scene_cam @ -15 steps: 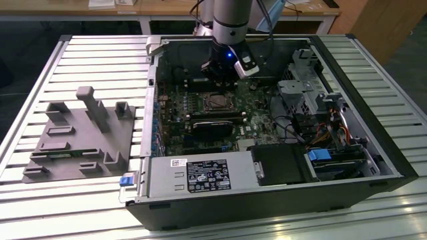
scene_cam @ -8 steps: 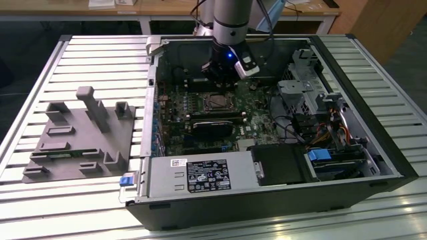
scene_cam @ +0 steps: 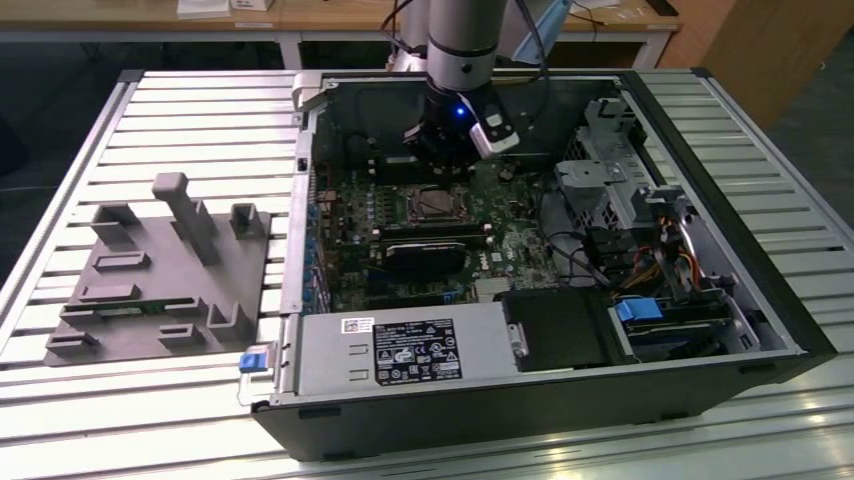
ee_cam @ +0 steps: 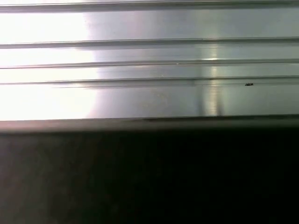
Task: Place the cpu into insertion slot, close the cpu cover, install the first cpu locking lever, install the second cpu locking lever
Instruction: 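Install the first cpu locking lever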
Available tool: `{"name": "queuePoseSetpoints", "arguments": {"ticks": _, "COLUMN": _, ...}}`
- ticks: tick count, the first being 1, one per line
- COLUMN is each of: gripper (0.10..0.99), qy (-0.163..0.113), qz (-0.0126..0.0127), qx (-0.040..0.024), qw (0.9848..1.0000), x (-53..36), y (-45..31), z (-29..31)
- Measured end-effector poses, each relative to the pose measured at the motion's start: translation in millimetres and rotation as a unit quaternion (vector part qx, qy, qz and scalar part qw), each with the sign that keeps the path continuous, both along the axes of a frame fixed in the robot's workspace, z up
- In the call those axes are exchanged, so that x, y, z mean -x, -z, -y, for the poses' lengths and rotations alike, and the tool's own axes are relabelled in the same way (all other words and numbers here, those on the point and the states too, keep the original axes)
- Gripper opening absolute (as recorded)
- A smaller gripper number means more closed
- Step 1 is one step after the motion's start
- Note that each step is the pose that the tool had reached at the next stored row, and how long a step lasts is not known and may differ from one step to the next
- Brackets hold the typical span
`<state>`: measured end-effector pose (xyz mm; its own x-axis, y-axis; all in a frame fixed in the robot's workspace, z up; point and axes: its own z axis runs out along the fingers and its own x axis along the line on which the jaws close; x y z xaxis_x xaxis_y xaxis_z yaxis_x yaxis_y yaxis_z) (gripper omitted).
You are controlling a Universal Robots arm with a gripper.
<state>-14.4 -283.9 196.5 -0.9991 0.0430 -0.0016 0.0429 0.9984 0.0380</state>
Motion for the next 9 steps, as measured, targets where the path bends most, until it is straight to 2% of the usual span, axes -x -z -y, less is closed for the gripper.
{"name": "queuePoseSetpoints", "arguments": {"ticks": 4, "gripper": 0.106, "qy": 0.000, "qz": -0.0001, "qx": -0.0050, "qw": 1.0000, "x": 0.1, "y": -1.1, "z": 0.0}}
{"name": "queuePoseSetpoints", "arguments": {"ticks": 9, "gripper": 0.106, "qy": 0.000, "qz": -0.0003, "qx": -0.0047, "qw": 1.0000, "x": 0.1, "y": -11.3, "z": 0.0}}
